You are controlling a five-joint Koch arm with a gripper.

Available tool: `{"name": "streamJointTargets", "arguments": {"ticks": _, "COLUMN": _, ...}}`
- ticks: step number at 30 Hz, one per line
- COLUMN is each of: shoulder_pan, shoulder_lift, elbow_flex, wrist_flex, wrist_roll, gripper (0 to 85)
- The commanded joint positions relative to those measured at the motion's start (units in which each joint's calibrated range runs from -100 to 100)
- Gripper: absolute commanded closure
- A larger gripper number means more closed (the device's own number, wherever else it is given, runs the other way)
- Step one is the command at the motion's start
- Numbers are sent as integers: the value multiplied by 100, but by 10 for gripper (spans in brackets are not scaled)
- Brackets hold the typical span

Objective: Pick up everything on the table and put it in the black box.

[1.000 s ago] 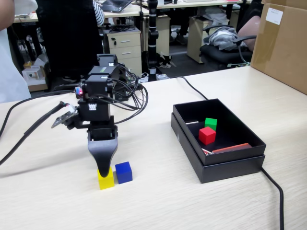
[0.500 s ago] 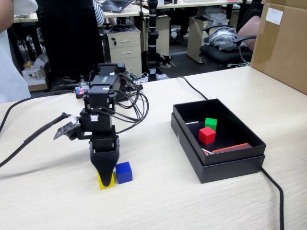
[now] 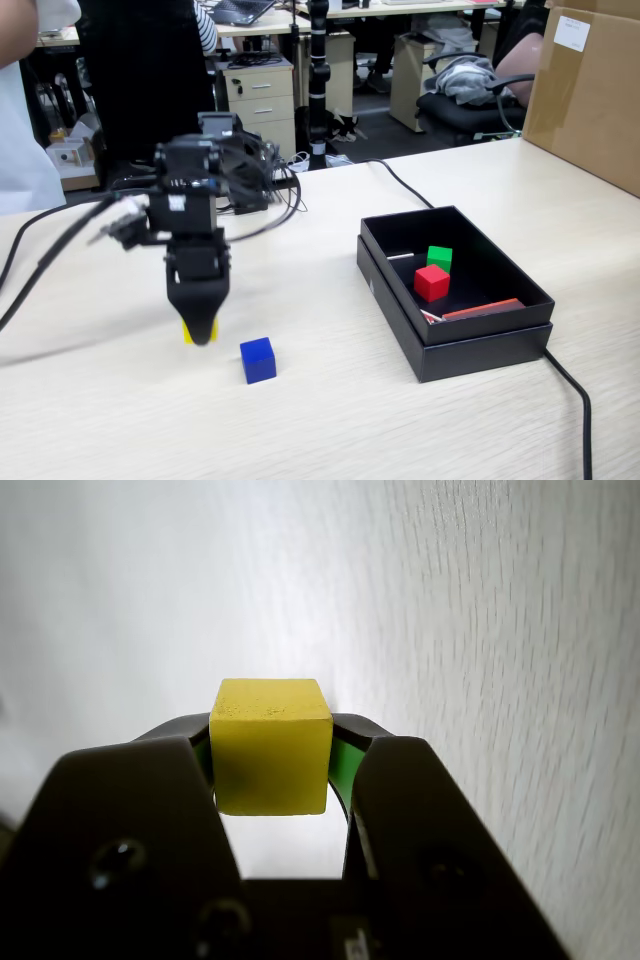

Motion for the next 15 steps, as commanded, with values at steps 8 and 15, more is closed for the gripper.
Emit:
{"name": "streamJointTargets", "arguments": {"ticks": 8, "shoulder_pan": 1314, "shoulder_lift": -3299, "elbow_flex": -1129, "wrist_flex": -287, "wrist_roll": 366, "gripper": 759}}
{"name": "streamJointTargets", "arguments": {"ticks": 15, "shoulder_pan": 2276, "shoulder_lift": -2232, "elbow_flex": -839, "wrist_flex": -287, "wrist_roll": 752, "gripper": 754}}
